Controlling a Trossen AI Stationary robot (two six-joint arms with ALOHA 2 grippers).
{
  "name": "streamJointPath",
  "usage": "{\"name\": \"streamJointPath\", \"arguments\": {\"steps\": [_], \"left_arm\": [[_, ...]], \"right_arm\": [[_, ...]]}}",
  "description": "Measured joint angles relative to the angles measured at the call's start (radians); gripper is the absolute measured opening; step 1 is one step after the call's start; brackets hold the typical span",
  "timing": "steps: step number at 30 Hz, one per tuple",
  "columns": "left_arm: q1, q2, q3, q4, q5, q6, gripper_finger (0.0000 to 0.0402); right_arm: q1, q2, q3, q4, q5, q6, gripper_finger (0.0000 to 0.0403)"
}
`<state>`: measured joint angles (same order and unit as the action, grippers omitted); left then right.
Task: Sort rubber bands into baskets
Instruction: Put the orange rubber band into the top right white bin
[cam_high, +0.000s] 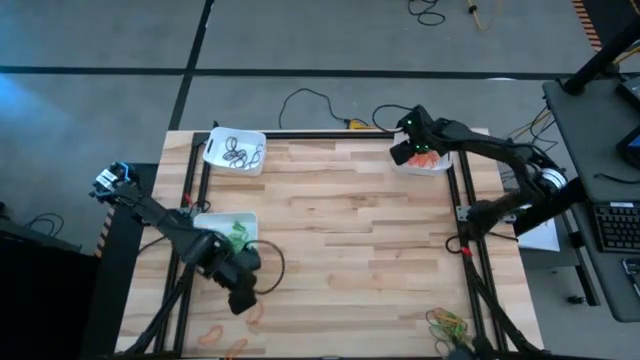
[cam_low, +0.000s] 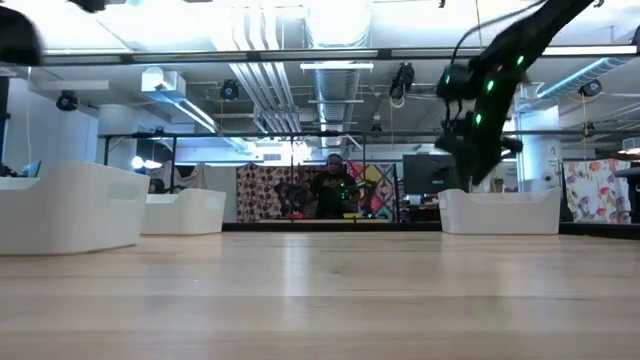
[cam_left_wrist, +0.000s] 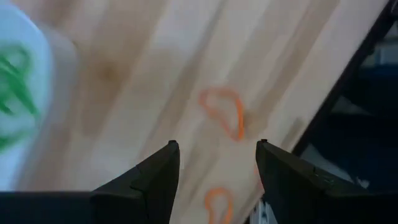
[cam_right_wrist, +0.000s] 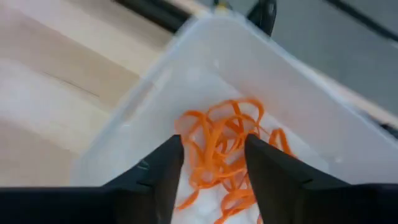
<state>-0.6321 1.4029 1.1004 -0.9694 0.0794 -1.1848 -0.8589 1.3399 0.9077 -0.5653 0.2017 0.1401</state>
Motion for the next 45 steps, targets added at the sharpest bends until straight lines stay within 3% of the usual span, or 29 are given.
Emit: {"name": "streamJointPath", "arguments": {"steps": [5,9,12,21,30,38,45], "left_arm": [[-0.103,0.056,-0.003,0.037,0.011,-0.107,0.0197],[-0.166,0.133,-0.005,0.070,-0.073,-0.137,0.0196],[-0.185,0.190,-0.026,0.154,-0.071,-0.134,0.0191],[-0.184,0.300,-0.118,0.300,-0.093,-0.168,0.0151],[-0.185,0.361,-0.129,0.453,-0.092,-0.173,0.0092],[-0.160,0.365,-0.131,0.488,-0.099,-0.243,0.0009],[-0.053,0.360,-0.134,0.572,-0.146,-0.167,0.0001]], "right_arm": [[0.099,-0.192,0.000,-0.019,-0.002,0.024,0.0203],[0.236,-0.349,0.000,0.006,-0.004,0.034,0.0207],[0.352,-0.440,0.000,0.044,-0.019,0.048,0.0206],[0.613,-0.564,0.001,0.151,-0.028,0.084,0.0206],[0.659,-0.580,0.001,0.156,-0.026,0.094,0.0206],[0.658,-0.571,0.034,0.156,-0.026,0.053,0.0206],[0.658,-0.571,0.082,0.149,-0.026,0.014,0.0206]]}}
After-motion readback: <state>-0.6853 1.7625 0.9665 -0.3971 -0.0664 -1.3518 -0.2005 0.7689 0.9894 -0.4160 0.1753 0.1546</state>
